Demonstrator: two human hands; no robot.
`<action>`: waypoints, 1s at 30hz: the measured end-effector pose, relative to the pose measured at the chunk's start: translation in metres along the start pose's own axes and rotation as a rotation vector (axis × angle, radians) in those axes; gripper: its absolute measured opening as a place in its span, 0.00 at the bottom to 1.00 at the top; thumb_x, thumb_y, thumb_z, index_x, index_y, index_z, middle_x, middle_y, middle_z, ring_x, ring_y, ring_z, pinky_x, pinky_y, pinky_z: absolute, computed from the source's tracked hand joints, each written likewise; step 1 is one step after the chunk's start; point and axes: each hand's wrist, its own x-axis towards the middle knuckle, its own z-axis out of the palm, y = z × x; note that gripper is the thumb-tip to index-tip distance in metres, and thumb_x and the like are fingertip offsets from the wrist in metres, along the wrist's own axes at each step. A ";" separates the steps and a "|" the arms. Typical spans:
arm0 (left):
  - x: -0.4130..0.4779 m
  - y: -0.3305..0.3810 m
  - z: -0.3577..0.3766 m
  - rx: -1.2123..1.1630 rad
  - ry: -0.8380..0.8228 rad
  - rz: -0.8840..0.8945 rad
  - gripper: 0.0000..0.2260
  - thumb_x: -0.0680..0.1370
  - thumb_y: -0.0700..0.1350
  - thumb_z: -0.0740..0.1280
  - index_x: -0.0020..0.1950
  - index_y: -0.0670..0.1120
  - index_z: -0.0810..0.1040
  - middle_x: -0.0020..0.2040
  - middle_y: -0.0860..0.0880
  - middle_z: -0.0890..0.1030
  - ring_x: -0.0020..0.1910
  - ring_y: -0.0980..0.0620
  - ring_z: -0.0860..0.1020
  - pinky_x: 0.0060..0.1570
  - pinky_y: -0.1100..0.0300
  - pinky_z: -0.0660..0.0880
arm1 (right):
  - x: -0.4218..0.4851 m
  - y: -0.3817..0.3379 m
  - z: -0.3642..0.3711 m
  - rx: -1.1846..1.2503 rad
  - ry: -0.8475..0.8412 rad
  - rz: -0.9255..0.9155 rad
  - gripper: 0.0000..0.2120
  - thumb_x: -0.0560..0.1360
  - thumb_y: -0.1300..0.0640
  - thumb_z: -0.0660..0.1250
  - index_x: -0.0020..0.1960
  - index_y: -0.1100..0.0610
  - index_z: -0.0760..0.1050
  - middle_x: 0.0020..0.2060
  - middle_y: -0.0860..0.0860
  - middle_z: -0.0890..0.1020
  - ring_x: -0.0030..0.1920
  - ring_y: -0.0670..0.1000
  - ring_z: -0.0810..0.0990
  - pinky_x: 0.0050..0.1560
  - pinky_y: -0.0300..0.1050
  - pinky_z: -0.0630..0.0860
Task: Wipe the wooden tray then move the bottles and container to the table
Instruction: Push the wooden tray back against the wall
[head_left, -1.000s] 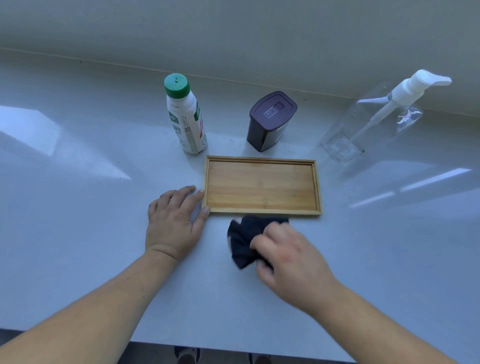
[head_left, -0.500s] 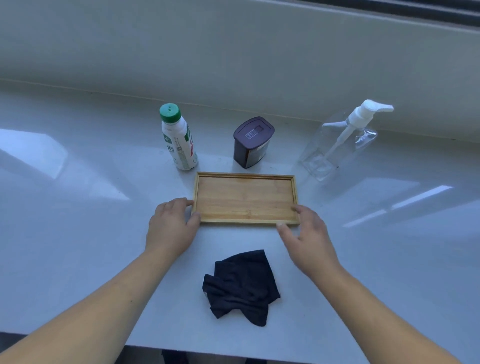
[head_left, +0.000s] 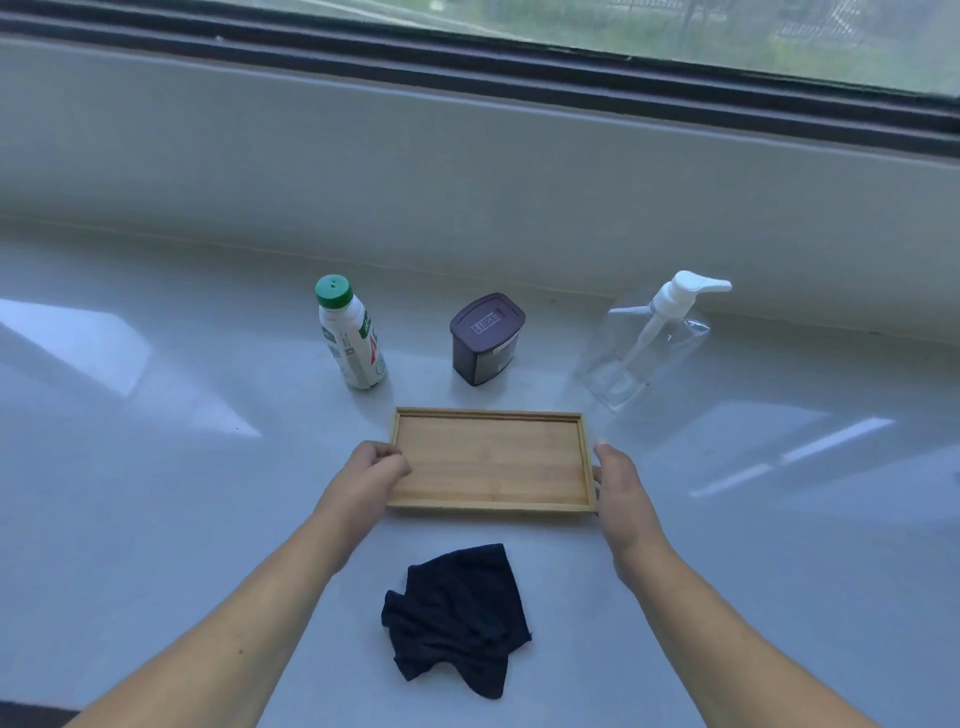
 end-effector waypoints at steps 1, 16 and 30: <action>-0.004 0.000 0.005 0.001 -0.030 0.000 0.17 0.68 0.58 0.65 0.56 0.59 0.77 0.59 0.55 0.78 0.59 0.53 0.76 0.65 0.46 0.74 | -0.005 0.002 -0.008 0.011 0.019 -0.004 0.25 0.70 0.26 0.55 0.61 0.37 0.71 0.63 0.42 0.77 0.66 0.49 0.73 0.71 0.52 0.65; -0.045 0.073 0.200 0.096 -0.372 0.104 0.12 0.64 0.56 0.66 0.46 0.62 0.79 0.54 0.50 0.80 0.54 0.48 0.77 0.63 0.47 0.75 | -0.009 0.022 -0.217 -0.009 0.361 -0.014 0.36 0.74 0.28 0.51 0.71 0.48 0.72 0.68 0.49 0.77 0.70 0.52 0.73 0.75 0.57 0.64; -0.005 0.187 0.399 0.122 -0.212 0.118 0.15 0.65 0.56 0.65 0.49 0.55 0.78 0.49 0.50 0.80 0.46 0.49 0.75 0.43 0.53 0.68 | 0.147 -0.024 -0.390 -0.026 0.303 -0.043 0.36 0.74 0.26 0.50 0.73 0.44 0.71 0.66 0.42 0.75 0.66 0.47 0.71 0.67 0.50 0.65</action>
